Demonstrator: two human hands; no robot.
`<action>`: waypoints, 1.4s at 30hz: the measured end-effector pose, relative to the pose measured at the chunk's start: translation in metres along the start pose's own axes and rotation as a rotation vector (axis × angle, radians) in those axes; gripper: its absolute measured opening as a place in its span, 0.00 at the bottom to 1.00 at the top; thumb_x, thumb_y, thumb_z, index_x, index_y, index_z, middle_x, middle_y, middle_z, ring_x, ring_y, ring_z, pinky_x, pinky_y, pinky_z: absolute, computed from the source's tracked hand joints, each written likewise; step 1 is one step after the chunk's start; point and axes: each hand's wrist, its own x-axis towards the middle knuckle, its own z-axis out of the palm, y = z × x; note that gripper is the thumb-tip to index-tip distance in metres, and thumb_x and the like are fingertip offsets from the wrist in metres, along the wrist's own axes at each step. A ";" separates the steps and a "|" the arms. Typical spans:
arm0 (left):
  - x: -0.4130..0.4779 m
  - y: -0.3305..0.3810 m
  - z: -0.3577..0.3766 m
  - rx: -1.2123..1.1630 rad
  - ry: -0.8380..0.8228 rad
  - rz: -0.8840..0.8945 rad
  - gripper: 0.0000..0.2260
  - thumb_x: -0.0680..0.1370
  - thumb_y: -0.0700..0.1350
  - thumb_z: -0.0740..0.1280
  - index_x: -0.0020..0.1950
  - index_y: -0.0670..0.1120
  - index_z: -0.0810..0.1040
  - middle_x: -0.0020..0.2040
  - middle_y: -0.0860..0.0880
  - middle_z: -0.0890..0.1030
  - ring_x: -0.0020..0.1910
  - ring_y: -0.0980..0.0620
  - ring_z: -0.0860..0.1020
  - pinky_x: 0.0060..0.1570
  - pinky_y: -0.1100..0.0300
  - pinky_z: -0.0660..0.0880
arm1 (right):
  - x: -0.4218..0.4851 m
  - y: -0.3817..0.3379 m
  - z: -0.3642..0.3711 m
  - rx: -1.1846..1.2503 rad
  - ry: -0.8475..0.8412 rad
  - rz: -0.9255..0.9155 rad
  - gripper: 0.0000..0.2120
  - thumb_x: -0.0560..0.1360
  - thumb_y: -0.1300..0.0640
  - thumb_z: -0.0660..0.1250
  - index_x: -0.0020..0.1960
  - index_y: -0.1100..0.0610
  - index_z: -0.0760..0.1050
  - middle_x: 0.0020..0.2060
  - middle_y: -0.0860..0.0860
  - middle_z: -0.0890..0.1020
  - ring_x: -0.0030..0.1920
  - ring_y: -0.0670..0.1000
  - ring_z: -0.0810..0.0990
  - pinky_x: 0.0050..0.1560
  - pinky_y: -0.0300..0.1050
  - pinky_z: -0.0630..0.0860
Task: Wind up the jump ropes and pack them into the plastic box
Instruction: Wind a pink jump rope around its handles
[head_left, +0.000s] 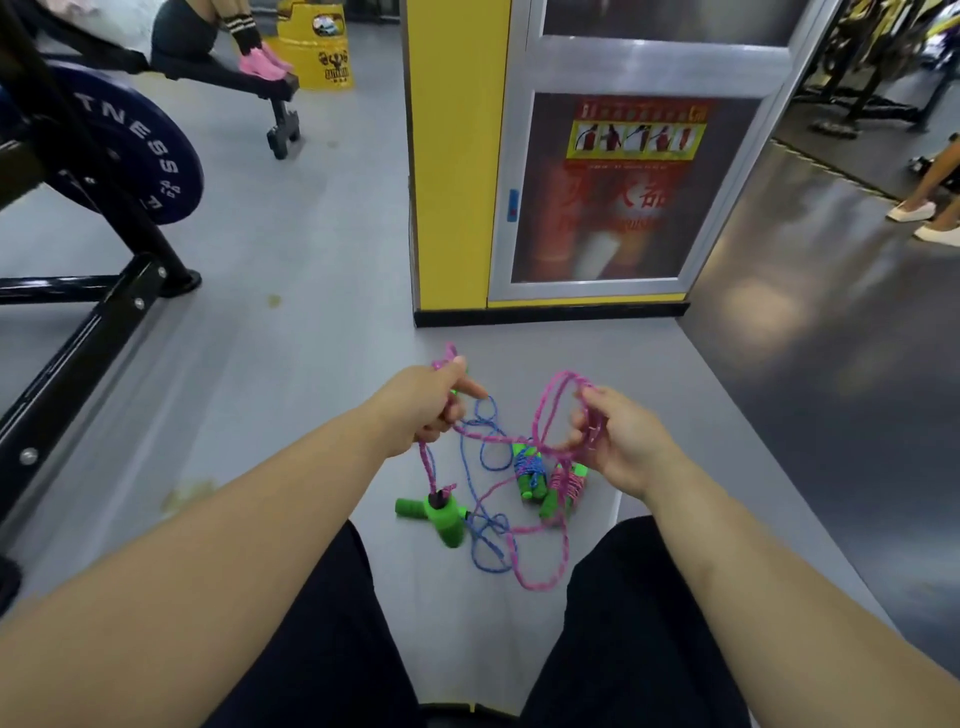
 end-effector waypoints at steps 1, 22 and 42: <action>-0.002 0.001 0.002 0.138 -0.074 -0.001 0.19 0.79 0.58 0.57 0.44 0.45 0.80 0.23 0.53 0.66 0.21 0.56 0.59 0.21 0.66 0.55 | -0.004 -0.001 0.000 -0.078 -0.112 0.030 0.07 0.81 0.57 0.54 0.48 0.56 0.70 0.25 0.50 0.70 0.21 0.46 0.69 0.24 0.40 0.74; -0.007 0.023 -0.010 0.445 -0.385 0.026 0.10 0.70 0.47 0.74 0.36 0.43 0.76 0.26 0.50 0.63 0.25 0.54 0.58 0.28 0.62 0.57 | 0.006 -0.017 -0.046 0.324 0.011 -0.040 0.09 0.80 0.52 0.54 0.52 0.50 0.73 0.26 0.48 0.70 0.18 0.42 0.64 0.19 0.31 0.67; -0.001 0.034 -0.029 -0.291 -0.015 -0.040 0.11 0.79 0.42 0.61 0.38 0.41 0.75 0.24 0.52 0.64 0.17 0.59 0.55 0.16 0.70 0.50 | 0.003 -0.009 -0.061 -0.889 0.452 0.070 0.20 0.79 0.59 0.60 0.67 0.67 0.67 0.64 0.58 0.72 0.62 0.59 0.72 0.66 0.50 0.67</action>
